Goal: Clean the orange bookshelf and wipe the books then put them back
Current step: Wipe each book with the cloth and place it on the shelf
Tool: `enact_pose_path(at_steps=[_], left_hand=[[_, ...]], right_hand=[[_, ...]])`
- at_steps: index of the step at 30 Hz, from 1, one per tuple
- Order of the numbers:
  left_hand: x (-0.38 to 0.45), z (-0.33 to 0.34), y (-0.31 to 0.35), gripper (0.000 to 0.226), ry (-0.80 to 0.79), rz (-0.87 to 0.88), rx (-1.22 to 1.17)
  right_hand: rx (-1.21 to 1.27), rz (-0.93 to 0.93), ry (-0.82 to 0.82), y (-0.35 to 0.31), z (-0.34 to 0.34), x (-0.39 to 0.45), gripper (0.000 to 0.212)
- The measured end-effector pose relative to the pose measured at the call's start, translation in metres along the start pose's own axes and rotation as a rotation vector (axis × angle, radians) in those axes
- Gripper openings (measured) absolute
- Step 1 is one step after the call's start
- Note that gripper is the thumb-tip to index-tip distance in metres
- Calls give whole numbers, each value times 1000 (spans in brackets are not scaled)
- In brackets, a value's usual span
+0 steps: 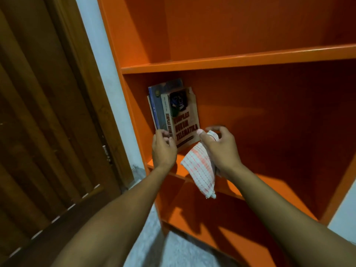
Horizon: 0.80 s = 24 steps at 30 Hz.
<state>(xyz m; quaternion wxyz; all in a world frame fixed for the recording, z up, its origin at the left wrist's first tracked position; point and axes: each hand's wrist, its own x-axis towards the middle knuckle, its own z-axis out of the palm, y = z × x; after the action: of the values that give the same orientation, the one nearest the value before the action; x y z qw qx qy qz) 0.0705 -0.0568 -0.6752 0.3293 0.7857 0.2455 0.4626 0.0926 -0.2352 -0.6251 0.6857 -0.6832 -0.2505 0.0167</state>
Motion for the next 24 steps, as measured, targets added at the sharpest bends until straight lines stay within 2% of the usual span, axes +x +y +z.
enact_pose_path(at_steps=[3, 7, 11, 15, 18, 21, 24], left_hand=[[-22, -38, -25, 9, -83, 162, 37], [-61, -95, -65, 11, -122, 172, 135], [-111, -142, -114, 13, -201, -23, 175], [-167, -170, -170, 16, -341, -175, 254], [-204, -184, -209, 18, -499, -345, 248], [-238, -184, -245, 37, -606, -542, 304], [-273, -175, -283, 54, -727, -662, 356]], right_hand=[[114, 127, -129, -1, 18, -26, 24], [202, 344, -383, 22, 42, -61, 10], [-34, 435, -503, 59, 69, -97, 20], [-246, 354, -555, 86, 99, -127, 10], [-368, 301, -589, 112, 117, -143, 14], [-383, 339, -643, 133, 123, -156, 10], [-400, 386, -657, 153, 127, -161, 21]])
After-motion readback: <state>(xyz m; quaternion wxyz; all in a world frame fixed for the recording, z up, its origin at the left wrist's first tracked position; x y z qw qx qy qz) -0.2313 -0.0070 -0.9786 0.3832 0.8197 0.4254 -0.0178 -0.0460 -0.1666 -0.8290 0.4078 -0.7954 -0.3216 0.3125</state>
